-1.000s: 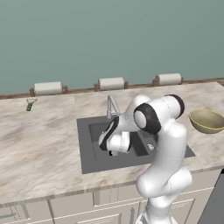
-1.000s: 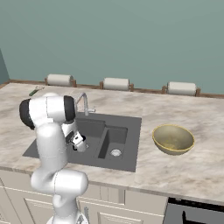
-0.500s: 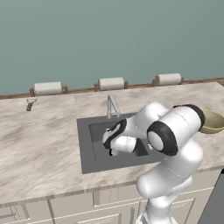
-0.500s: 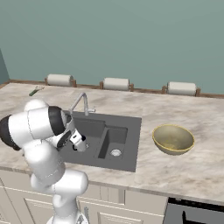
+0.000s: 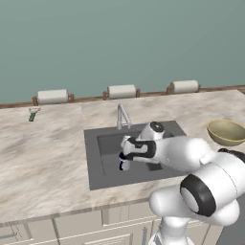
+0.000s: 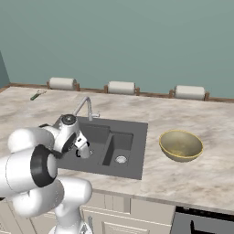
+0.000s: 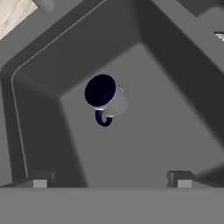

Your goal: Pick the mug and place it in the sink. Pick the bowl and place it in the open cabinet and then close the cabinet.

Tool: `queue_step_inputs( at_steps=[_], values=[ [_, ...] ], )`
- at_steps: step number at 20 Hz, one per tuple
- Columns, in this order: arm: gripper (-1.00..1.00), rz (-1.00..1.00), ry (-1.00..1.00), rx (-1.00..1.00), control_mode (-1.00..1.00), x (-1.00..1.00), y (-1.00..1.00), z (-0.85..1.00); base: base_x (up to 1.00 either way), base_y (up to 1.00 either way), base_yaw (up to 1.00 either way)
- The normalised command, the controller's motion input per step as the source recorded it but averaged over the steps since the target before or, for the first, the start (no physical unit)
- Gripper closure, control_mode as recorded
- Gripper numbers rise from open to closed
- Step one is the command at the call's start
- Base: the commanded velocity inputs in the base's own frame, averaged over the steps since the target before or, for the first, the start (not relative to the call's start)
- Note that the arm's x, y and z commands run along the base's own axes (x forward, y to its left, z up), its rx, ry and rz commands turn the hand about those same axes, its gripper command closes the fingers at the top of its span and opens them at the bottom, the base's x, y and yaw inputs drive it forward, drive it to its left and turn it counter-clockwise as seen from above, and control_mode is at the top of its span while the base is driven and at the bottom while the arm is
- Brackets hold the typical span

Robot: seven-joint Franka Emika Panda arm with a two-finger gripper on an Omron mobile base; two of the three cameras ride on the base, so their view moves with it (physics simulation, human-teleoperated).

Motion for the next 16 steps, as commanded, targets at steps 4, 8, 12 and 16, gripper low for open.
queue_step_inputs(
  at_steps=[4, 8, 12, 16],
  values=[
    [-1.00, 0.00, 0.22, 0.00, -1.00, 0.00, -0.01, 0.95, 0.00, 0.00, 0.00],
    [-1.00, 0.00, 0.18, 0.00, -1.00, 0.00, 0.00, 0.91, 0.00, 0.00, 0.00],
    [-1.00, 0.02, 0.02, 0.00, -1.00, 0.00, -0.07, 0.56, 0.00, 0.00, 0.00],
    [-1.00, 0.12, 0.00, 0.00, -1.00, -0.26, -0.02, 0.13, 0.00, 0.00, 0.00]
  ],
)
